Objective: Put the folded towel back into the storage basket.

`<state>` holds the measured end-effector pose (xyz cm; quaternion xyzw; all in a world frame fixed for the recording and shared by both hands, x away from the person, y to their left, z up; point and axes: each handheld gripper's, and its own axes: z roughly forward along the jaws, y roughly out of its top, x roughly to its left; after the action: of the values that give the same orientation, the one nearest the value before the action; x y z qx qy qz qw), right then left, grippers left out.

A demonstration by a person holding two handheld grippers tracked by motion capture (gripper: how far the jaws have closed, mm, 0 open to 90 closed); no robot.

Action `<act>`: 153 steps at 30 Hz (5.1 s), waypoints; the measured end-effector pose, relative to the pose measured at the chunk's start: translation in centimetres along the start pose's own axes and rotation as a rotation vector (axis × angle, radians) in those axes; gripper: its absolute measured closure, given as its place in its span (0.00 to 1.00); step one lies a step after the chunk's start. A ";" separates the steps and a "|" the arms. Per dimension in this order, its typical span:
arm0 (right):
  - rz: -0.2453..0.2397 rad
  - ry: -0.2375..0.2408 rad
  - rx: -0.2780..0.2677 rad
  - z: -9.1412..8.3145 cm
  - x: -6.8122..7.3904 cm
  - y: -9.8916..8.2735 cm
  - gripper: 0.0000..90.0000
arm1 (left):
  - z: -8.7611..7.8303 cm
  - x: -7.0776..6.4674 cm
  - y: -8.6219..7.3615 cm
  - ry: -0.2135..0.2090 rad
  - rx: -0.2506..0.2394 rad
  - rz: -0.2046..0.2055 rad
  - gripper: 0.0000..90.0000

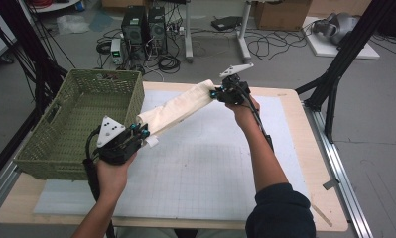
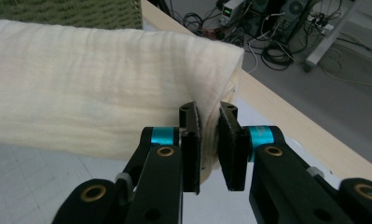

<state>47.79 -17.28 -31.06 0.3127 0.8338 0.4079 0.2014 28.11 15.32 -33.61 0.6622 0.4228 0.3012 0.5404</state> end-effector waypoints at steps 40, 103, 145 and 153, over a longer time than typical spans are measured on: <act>-0.122 0.173 -0.099 9.2 7.4 11.6 0.90 | -7.3 5.3 -0.2 0.245 -0.070 -0.055 0.90; -0.153 0.252 -0.057 20.1 14.5 16.4 0.89 | -9.5 10.3 -3.3 0.448 -0.032 -0.151 0.89; -0.100 0.191 -0.047 20.4 14.3 15.4 0.54 | -9.6 11.5 -3.1 0.485 -0.046 -0.165 0.55; -0.080 0.207 -0.106 17.8 13.1 14.7 0.44 | -9.3 11.4 -2.7 0.402 -0.069 -0.161 0.47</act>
<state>54.06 8.52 -30.74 0.2243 0.8393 0.4731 0.1467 24.76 29.83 -34.75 0.5340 0.5630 0.3973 0.4899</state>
